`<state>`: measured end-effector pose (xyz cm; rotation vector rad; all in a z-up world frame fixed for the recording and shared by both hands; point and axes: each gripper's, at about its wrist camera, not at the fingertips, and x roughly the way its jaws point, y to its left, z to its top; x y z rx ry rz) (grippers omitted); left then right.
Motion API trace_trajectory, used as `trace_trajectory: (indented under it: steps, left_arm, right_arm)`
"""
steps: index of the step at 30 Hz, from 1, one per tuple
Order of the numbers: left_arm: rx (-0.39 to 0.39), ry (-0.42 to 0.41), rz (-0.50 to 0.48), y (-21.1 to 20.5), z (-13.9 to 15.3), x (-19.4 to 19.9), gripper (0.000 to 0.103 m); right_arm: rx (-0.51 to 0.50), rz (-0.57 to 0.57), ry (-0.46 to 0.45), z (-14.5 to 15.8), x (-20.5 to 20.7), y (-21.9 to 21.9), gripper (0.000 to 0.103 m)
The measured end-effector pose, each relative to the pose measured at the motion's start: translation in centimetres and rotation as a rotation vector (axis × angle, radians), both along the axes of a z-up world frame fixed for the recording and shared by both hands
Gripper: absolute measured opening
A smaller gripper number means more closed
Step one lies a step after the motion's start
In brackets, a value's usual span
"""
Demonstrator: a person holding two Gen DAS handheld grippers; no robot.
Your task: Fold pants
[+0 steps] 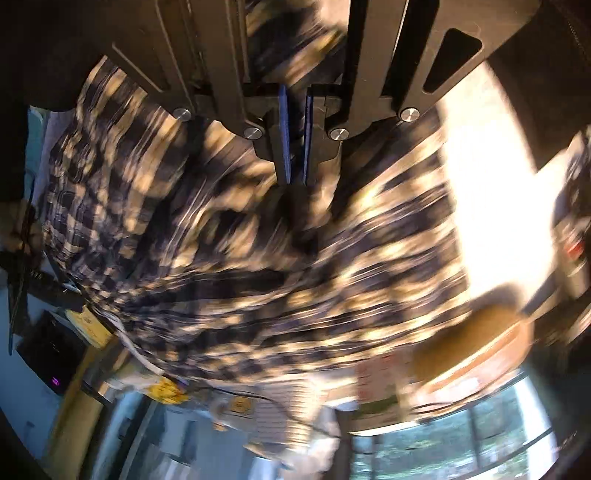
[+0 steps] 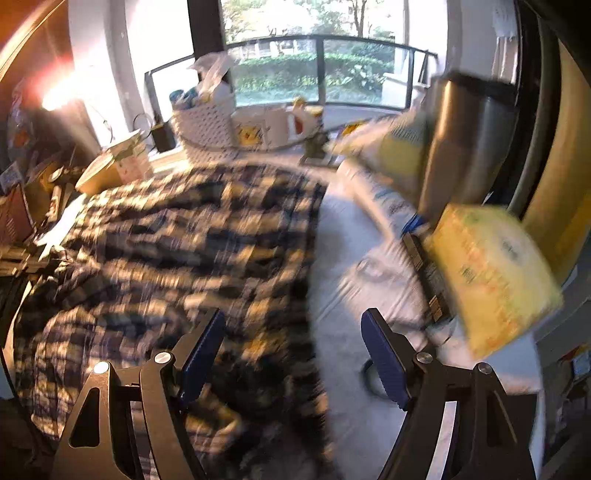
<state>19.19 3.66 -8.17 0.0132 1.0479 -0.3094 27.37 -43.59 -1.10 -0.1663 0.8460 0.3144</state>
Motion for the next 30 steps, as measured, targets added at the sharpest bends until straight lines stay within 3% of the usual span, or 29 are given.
trace_trajectory:
  steps: [4,6,8,9,13,15,16,17,20,21,22,25,27,30]
  left_arm:
    - [0.002,-0.034,0.118,4.3,0.3,-0.4,0.006]
    - [0.001,-0.048,0.163,5.7,0.0,0.3,0.012]
    - [-0.015,-0.053,0.201,6.8,-1.0,1.5,0.053]
    - [-0.018,-0.056,0.211,7.0,-1.3,1.9,0.06]
    - [0.008,-0.053,0.249,7.2,-3.0,4.0,0.062]
    - [-0.015,-0.046,0.234,7.0,-3.4,4.5,0.062]
    - [-0.021,-0.056,0.22,6.7,-3.5,4.6,0.062]
    - [-0.016,-0.071,0.205,6.4,-3.5,4.5,0.054]
    - [0.042,-0.101,0.19,5.8,-3.7,4.5,0.011]
    - [0.043,-0.105,0.187,5.8,-3.8,4.5,0.008]
    - [0.035,-0.108,0.184,5.9,-3.8,4.6,0.003]
    - [0.077,-0.147,0.174,5.7,-3.8,4.4,0.003]
    - [0.152,-0.19,0.157,5.3,-4.1,4.4,0.003]
    - [0.147,-0.183,0.162,5.6,-3.9,4.9,0.003]
  right_arm:
    - [-0.011,0.033,-0.05,2.1,2.2,0.1,0.078]
    - [-0.018,0.037,-0.044,2.2,4.1,0.5,0.077]
    - [-0.002,0.052,-0.023,2.0,6.0,1.0,0.076]
    - [0.005,0.06,-0.008,1.7,6.9,1.3,0.075]
    - [-0.026,0.073,0.039,0.1,10.3,3.2,0.066]
    - [-0.051,0.088,0.06,-0.8,11.6,4.4,0.066]
    - [-0.062,0.093,0.067,-1.1,12.1,4.9,0.066]
    - [-0.071,0.101,0.079,-1.4,12.6,5.4,0.065]
    - [-0.103,0.107,0.098,-2.2,14.1,6.3,0.064]
    - [-0.114,0.107,0.107,-2.5,14.6,6.5,0.058]
    - [-0.119,0.108,0.117,-2.8,15.0,6.6,0.044]
    - [-0.133,0.13,0.132,-3.8,15.9,7.3,0.024]
    - [-0.162,0.146,0.104,-3.7,16.0,8.1,0.021]
    - [-0.217,0.128,0.071,-3.9,16.4,8.9,0.021]
